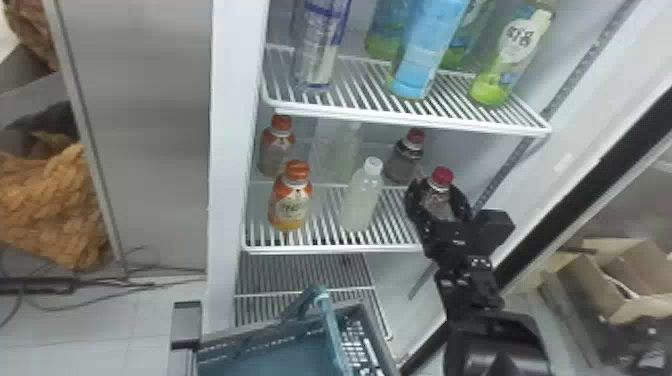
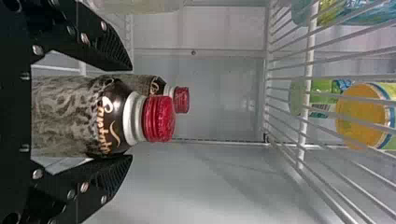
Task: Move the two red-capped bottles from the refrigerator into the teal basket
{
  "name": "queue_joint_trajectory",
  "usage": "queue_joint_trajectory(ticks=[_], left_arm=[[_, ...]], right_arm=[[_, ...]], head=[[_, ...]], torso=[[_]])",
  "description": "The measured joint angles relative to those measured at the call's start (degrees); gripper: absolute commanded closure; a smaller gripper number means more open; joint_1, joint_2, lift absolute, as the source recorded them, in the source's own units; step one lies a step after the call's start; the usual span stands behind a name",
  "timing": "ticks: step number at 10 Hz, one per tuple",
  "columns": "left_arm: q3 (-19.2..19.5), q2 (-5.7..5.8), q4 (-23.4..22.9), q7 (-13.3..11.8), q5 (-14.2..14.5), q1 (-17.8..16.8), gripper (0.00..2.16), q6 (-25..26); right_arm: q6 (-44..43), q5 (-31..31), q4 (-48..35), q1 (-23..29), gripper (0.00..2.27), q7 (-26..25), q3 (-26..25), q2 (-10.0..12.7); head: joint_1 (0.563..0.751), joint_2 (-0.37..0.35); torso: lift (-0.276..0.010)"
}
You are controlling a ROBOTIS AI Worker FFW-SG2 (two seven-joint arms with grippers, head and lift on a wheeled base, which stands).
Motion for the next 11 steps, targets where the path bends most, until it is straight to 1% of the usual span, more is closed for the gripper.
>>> queue_joint_trajectory(ticks=[2,5,6,9,11], left_arm=[[0.0,0.0,0.0,-0.01,0.0,0.0,1.13,0.0],[0.0,0.0,0.0,0.0,-0.01,-0.09,1.13,-0.13],[0.02,0.0,0.0,0.0,0.03,-0.14,1.13,-0.14],[0.12,0.0,0.0,-0.04,0.12,-0.35,1.13,-0.33],[0.19,0.0,0.0,-0.06,0.08,-0.41,1.13,-0.43]], right_arm=[[0.31,-0.74,-1.6,1.33,0.67,-0.92,0.0,0.13],[1.98,-2.13,-6.11,4.06,0.67,-0.9,-0.23,0.14],[2.67,-3.06,-8.74,5.53,0.67,-0.86,-0.39,0.1],[6.66,-5.54,-20.32,11.41,0.67,-0.55,-0.23,0.26],[9.02,-8.35,-27.55,16.9,0.67,-0.35,-0.21,0.67]], head=[[0.695,-0.35],[0.695,-0.35],[0.695,-0.35],[0.695,-0.35],[0.695,-0.35]], torso=[[-0.228],[-0.228],[-0.228],[-0.228],[-0.228]])
